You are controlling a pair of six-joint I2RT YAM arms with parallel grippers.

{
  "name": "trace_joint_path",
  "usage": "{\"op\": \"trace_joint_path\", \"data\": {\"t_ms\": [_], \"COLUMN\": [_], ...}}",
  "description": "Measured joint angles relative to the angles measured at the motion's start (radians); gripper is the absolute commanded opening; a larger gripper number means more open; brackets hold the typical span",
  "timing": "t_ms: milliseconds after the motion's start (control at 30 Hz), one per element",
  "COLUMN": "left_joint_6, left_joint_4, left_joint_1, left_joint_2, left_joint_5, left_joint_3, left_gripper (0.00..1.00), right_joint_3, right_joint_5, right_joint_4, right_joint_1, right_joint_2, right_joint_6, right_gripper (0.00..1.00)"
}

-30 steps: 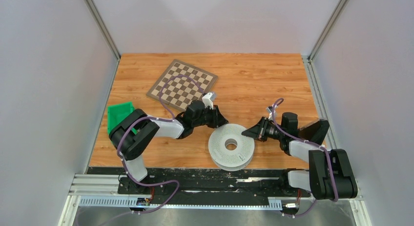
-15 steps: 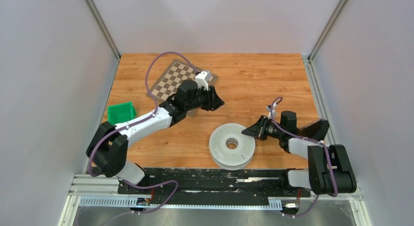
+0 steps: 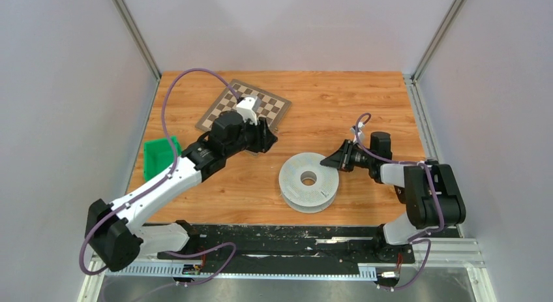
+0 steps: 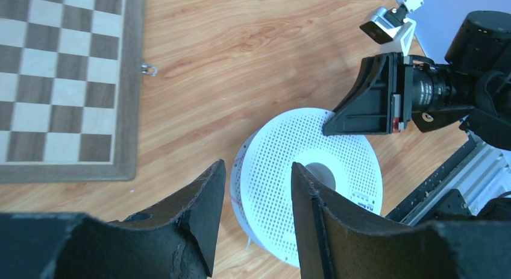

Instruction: Wrap the cables

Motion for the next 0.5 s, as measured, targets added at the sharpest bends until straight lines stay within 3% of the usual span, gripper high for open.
{"op": "trace_joint_path", "data": {"t_ms": [500], "left_joint_6": [0.126], "left_joint_4": [-0.19], "left_joint_1": [0.0], "left_joint_2": [-0.27], "left_joint_5": [-0.162], "left_joint_3": [-0.017], "left_gripper": [0.58], "right_joint_3": [0.305], "right_joint_5": [-0.038], "right_joint_4": [0.013], "right_joint_1": [-0.055], "right_joint_2": [0.311], "right_joint_6": [-0.005], "right_gripper": [0.0]}}
